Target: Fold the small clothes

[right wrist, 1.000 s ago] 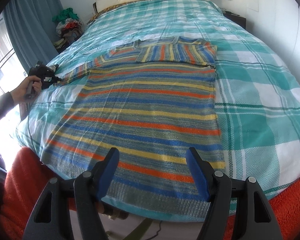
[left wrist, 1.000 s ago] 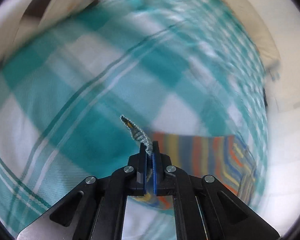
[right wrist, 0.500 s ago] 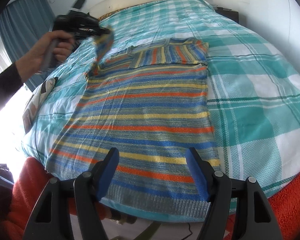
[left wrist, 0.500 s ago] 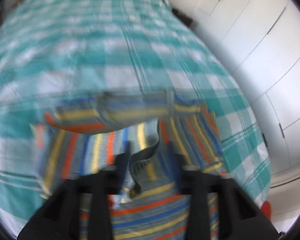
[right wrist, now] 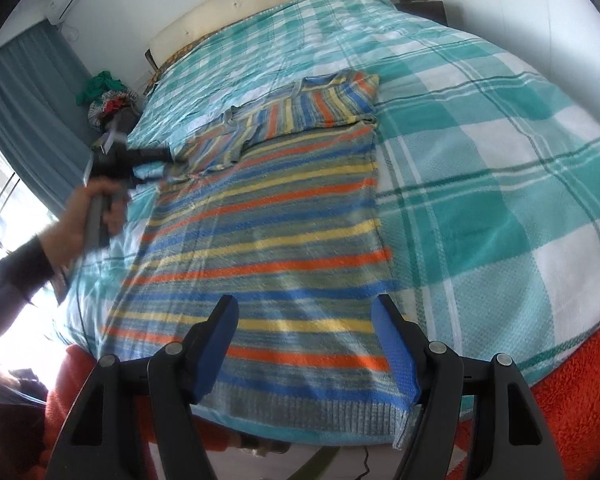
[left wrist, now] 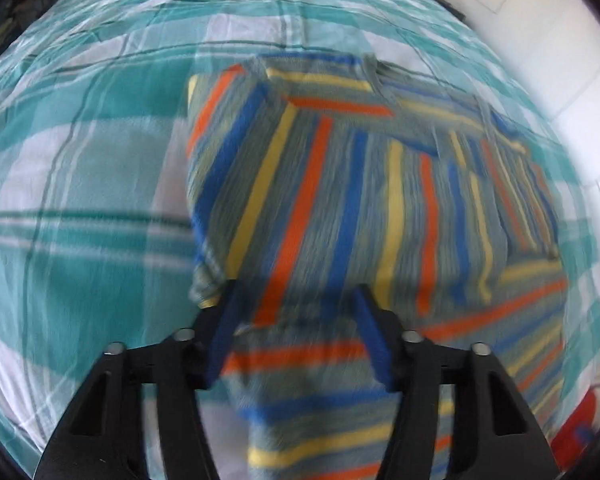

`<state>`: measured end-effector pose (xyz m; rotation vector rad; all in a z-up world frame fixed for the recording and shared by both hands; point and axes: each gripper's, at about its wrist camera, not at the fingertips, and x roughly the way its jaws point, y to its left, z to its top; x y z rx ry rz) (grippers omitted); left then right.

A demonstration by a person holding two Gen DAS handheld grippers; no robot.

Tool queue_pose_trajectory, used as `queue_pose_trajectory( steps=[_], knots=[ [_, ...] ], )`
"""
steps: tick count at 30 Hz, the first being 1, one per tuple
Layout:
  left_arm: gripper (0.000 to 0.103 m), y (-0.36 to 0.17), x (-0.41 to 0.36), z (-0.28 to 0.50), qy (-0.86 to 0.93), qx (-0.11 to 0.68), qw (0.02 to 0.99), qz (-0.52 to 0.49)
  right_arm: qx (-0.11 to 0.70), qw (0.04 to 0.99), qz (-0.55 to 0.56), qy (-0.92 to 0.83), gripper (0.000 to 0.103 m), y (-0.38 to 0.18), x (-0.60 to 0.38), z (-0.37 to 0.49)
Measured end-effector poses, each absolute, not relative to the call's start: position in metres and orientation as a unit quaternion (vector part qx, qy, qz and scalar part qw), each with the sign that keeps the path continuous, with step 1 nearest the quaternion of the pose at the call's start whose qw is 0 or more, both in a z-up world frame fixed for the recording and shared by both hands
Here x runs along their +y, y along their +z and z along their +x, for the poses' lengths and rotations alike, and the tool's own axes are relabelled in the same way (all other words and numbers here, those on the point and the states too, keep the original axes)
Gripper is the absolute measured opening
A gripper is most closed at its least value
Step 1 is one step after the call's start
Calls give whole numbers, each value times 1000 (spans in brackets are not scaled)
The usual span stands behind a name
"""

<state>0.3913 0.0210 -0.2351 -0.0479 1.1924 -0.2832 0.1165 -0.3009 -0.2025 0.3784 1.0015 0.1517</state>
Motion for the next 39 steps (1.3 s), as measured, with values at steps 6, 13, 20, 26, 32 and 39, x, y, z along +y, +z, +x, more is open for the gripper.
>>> queue_pose_trajectory(
  steps=[6, 13, 20, 26, 32, 39],
  knots=[
    [96, -183, 88, 330, -53, 430, 901, 0, 438, 850, 233, 177, 69, -136, -298, 231],
    [96, -240, 166, 312, 50, 466, 882, -45, 528, 780, 281, 186, 51, -221, -264, 404],
    [101, -255, 172, 298, 32, 441, 894, -74, 583, 748, 281, 147, 42, -292, -236, 460],
    [102, -258, 178, 300, 24, 438, 895, -82, 573, 758, 287, 121, 3, -303, -232, 474],
    [102, -260, 175, 301, 28, 435, 897, -76, 489, 843, 189, 118, 3, -236, -240, 479],
    [102, -260, 175, 301, 28, 435, 897, -75, 509, 828, 220, 85, 28, -256, -266, 468]
  ],
)
